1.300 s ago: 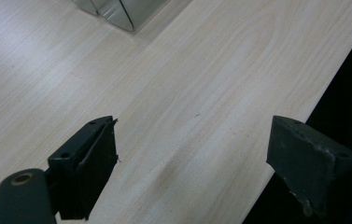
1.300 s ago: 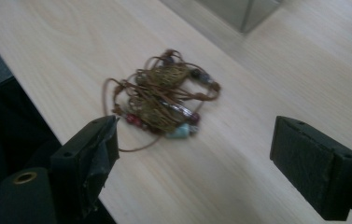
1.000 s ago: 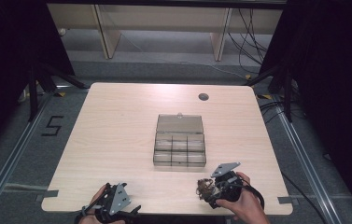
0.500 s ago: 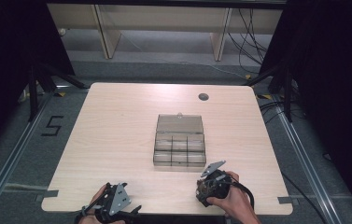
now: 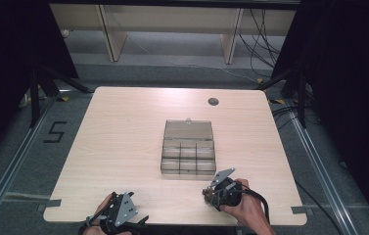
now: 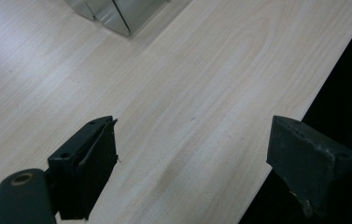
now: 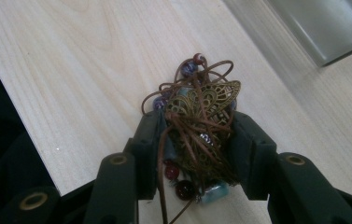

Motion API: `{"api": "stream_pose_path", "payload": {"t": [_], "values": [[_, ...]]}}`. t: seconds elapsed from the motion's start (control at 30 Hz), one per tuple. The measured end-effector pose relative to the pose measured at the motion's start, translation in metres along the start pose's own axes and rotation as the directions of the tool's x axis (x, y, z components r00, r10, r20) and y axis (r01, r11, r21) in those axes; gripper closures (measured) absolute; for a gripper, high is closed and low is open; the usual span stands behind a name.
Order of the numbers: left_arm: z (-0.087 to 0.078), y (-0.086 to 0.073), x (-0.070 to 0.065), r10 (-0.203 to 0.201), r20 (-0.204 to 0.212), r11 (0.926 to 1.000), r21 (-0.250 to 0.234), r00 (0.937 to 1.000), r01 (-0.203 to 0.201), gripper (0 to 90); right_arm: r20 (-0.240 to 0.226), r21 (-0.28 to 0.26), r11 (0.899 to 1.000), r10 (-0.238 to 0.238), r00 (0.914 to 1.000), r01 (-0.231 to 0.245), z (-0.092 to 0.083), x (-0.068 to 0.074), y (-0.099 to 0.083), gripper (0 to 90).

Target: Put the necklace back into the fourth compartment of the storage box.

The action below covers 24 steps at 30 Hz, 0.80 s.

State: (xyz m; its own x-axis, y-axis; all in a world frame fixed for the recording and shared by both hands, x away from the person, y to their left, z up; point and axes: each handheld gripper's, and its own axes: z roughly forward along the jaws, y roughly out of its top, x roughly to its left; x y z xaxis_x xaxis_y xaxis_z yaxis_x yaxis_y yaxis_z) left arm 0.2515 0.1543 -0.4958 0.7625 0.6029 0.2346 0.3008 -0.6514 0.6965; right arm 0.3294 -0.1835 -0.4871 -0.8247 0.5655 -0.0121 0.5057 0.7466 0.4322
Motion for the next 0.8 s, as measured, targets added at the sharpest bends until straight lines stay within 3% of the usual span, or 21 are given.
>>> {"api": "stream_pose_path", "payload": {"t": [0.03, 0.07, 0.1, 0.63, 0.8], "values": [[0.0, 0.0, 0.0, -0.001, 0.001, 1.0, 0.0, 1.0, 0.001, 15.5, 0.004, 0.013, 1.0, 0.002, 1.0, -0.002, -0.001, 0.001, 0.0, 58.5], [0.0, 0.0, 0.0, -0.002, -0.001, 1.0, -0.001, 1.0, 0.002, 15.5, -0.018, 0.006, 1.0, -0.028, 0.9994, 0.029, 0.0, 0.0, 0.001, 58.5], [0.0, 0.0, 0.0, -0.002, -0.001, 1.0, -0.001, 1.0, 0.002, 15.5, -0.002, 0.018, 1.0, -0.021, 0.9998, 0.021, -0.002, 0.001, 0.001, 58.6], [-0.001, -0.001, 0.002, -0.003, -0.006, 1.0, 0.002, 1.0, 0.003, 15.5, -0.01, 0.002, 0.999, -0.049, 0.9988, 0.049, -0.021, 0.002, 0.008, 58.7], [-0.001, -0.001, 0.002, -0.008, 0.006, 1.0, 0.0, 1.0, 0.008, 15.5, -0.009, 0.007, 0.996, -0.094, 0.9955, 0.094, -0.028, 0.0, 0.019, 58.7]]}}
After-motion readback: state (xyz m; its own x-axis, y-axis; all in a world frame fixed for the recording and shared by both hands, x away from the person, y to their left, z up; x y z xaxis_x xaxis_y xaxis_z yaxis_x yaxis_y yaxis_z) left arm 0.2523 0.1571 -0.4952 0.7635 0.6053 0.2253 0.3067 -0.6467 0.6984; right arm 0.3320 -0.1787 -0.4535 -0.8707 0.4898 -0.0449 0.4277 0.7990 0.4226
